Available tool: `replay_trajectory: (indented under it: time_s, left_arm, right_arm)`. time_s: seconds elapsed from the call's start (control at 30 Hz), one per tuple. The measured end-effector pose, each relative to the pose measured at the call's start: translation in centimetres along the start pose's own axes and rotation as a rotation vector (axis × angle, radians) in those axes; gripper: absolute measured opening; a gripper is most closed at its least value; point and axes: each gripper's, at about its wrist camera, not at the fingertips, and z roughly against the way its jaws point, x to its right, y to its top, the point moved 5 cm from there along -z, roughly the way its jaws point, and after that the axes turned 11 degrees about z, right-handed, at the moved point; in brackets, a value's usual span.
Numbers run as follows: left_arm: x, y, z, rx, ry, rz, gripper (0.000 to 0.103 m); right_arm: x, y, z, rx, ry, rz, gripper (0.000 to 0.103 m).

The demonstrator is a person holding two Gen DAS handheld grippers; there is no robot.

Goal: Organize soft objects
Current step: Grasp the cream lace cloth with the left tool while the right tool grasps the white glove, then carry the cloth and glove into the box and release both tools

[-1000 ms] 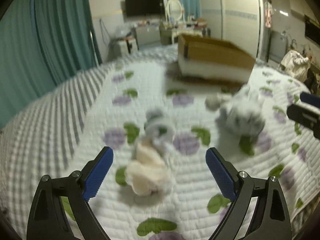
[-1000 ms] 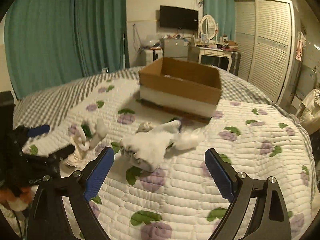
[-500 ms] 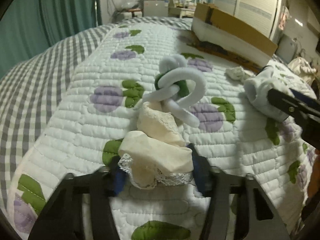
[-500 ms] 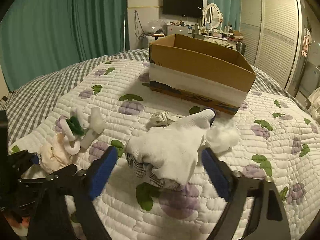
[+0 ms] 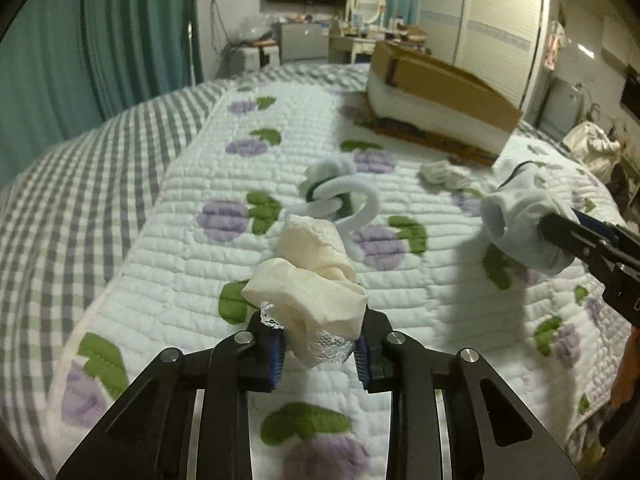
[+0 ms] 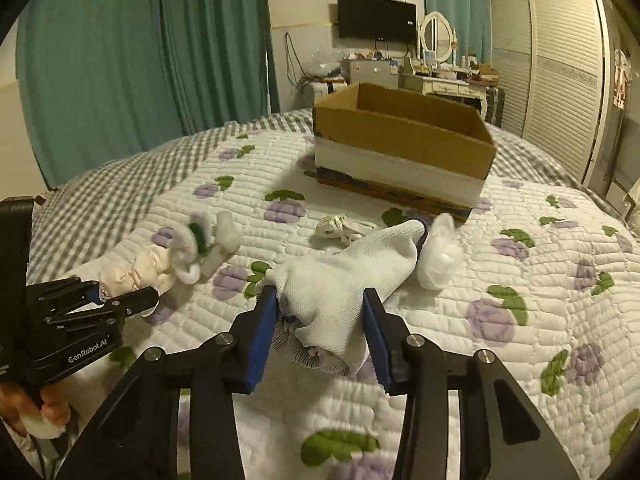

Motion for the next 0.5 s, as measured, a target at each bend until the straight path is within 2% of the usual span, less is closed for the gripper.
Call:
replay_trajectory:
  time_s: [0.27,0.43,0.5]
  left_arm:
    - [4.6,1.4,4.4,0.066,-0.080,-0.057,0.027]
    - [7.6,4.7,5.9,0.114,-0.121,-0.099,0.027]
    - [8.8,6.5,6.1,0.136,-0.133,-0.113,0.027]
  right_arm:
    - [1.5,0.7,4.3,0.077,0.005,-0.023,0.042]
    - [3.8,4.1,7.0,0.148,0.000,-0.009,0.042]
    - [5.2,6.5,8.0,0.179,-0.003,0.005,0.042]
